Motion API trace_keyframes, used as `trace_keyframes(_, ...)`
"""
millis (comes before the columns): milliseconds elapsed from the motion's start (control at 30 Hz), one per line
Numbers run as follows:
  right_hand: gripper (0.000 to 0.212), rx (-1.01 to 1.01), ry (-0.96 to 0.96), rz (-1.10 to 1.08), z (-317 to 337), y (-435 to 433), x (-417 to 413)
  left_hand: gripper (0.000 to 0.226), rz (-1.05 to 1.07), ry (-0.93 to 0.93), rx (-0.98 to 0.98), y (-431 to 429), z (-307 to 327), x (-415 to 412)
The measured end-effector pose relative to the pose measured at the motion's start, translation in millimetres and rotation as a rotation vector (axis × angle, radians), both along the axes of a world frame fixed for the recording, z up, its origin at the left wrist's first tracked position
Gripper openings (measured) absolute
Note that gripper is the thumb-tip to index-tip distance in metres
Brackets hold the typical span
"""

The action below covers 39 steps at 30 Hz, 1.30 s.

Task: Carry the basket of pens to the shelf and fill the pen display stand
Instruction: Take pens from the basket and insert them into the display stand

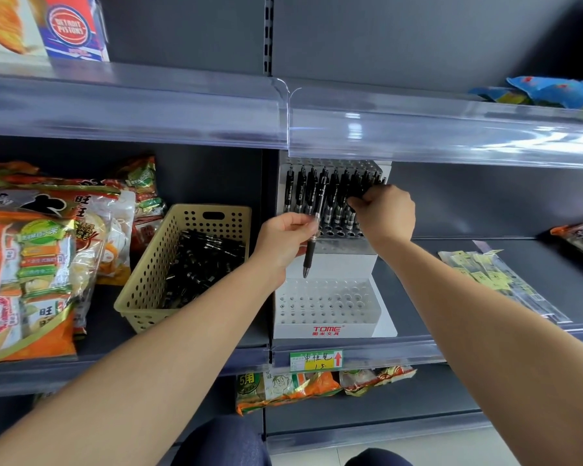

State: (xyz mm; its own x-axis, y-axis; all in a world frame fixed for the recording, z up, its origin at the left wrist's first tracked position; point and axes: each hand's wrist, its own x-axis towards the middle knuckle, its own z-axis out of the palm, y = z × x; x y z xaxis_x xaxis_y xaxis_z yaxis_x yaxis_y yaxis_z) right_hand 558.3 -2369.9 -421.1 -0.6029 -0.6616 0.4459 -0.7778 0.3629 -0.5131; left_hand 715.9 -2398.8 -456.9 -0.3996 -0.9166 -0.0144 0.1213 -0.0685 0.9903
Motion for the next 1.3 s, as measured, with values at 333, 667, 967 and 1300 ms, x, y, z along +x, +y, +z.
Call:
trace_keyframes(333,0.035,-0.281,-0.473,0.316,10.5,19.0,36.6,0.011,0.003,0.046,0.014,3.5,2.9,1.4)
trace_keyframes(667,0.020,-0.248,-0.641,0.455,26.7,19.5,45.4,0.012,0.022,0.036,-0.012,3.2,4.8,5.3)
trace_keyframes(967,0.019,-0.440,-0.361,0.198,38.0,10.6,24.0,0.011,0.060,-0.058,-0.058,1.5,1.6,15.9)
trace_keyframes(1300,0.021,-0.359,-0.159,0.114,32.6,5.1,23.6,0.020,0.090,-0.224,-0.148,-2.4,-7.2,27.8)
